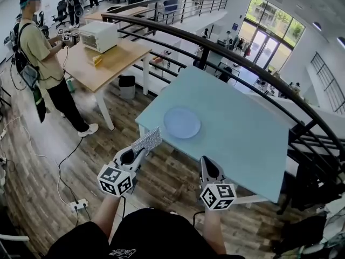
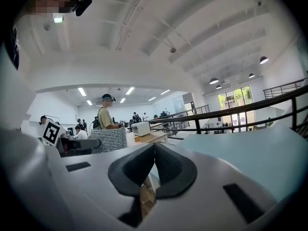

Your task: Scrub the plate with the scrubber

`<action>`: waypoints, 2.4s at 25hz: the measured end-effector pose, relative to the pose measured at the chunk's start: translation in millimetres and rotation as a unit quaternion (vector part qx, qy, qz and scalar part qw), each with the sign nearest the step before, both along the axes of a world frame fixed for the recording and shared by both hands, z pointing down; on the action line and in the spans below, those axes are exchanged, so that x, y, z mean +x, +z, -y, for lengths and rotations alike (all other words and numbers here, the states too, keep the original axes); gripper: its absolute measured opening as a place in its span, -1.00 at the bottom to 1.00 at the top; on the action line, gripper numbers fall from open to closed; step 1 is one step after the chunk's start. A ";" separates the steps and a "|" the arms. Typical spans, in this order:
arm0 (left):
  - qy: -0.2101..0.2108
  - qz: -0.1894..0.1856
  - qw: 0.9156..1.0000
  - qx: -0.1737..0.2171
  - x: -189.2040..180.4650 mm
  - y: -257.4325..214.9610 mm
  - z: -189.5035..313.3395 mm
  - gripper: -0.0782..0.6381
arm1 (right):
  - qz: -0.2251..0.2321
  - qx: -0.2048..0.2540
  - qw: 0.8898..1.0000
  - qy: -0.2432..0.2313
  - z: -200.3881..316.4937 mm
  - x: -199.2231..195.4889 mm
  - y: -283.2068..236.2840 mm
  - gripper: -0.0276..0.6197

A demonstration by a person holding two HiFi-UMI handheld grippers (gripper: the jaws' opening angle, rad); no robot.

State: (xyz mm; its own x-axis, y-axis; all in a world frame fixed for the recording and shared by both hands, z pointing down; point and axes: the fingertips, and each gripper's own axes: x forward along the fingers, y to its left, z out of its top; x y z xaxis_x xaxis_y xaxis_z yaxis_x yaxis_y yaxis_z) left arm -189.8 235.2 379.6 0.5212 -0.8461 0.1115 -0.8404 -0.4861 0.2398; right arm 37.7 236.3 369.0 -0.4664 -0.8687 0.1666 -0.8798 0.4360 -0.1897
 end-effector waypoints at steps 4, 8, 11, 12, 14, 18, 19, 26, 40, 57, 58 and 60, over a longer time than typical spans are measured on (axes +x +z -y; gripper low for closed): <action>0.001 -0.002 1.000 0.001 -13.5 3.8 0.3 -0.55 | -0.003 0.002 1.000 0.006 -3.6 -10.5 2.2 -0.90; 0.005 -0.003 1.000 -0.003 -23.4 9.7 -4.2 -0.55 | 0.009 -0.006 1.000 0.013 -11.5 -18.4 8.6 -0.90; 0.005 -0.002 1.000 -0.005 -32.6 13.9 -8.9 -0.55 | 0.013 -0.013 1.000 0.012 -16.6 -27.4 13.3 -0.90; 0.005 -0.002 1.000 -0.007 -36.0 16.9 -10.0 -0.55 | 0.014 -0.014 1.000 0.012 -18.1 -30.5 14.3 -0.90; 0.003 -0.002 1.000 -0.011 -41.6 23.3 -10.5 -0.55 | 0.011 -0.015 1.000 0.010 -19.5 -35.3 15.8 -0.90; 0.001 -0.008 1.000 -0.025 -45.6 34.8 -7.4 -0.55 | -0.001 -0.028 0.999 0.016 -13.8 -33.0 26.7 -0.90; 0.002 -0.008 1.000 -0.027 -46.3 37.6 -4.6 -0.55 | -0.004 -0.031 0.999 0.018 -10.4 -32.5 30.5 -0.90; 0.004 -0.001 0.999 -0.035 -42.3 47.0 23.0 -0.55 | -0.003 -0.042 0.999 0.012 22.2 -35.5 43.8 -0.90; -0.014 0.012 0.998 -0.059 -6.6 59.2 126.8 -0.55 | -0.001 -0.074 0.997 -0.021 147.2 -10.7 71.6 -0.90; -0.052 0.029 0.995 -0.080 69.1 61.5 238.1 -0.55 | 0.005 -0.116 0.990 -0.085 276.8 49.5 105.5 -0.90; -0.054 0.030 0.995 -0.081 73.9 62.6 242.6 -0.55 | 0.005 -0.118 0.989 -0.088 281.9 53.3 107.9 -0.90; -0.057 0.031 0.994 -0.083 82.4 64.2 251.9 -0.55 | 0.004 -0.122 0.988 -0.092 292.1 60.7 113.3 -0.90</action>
State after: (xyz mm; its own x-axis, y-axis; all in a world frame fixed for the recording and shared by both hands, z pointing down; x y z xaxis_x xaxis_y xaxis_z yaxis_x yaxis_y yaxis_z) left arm -107.4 -16.7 443.8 0.4109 -0.8666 0.2833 -0.9034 -0.3453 0.2541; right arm 98.4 -55.8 482.4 -0.6154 -0.7027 0.3571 -0.7875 0.5292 -0.3159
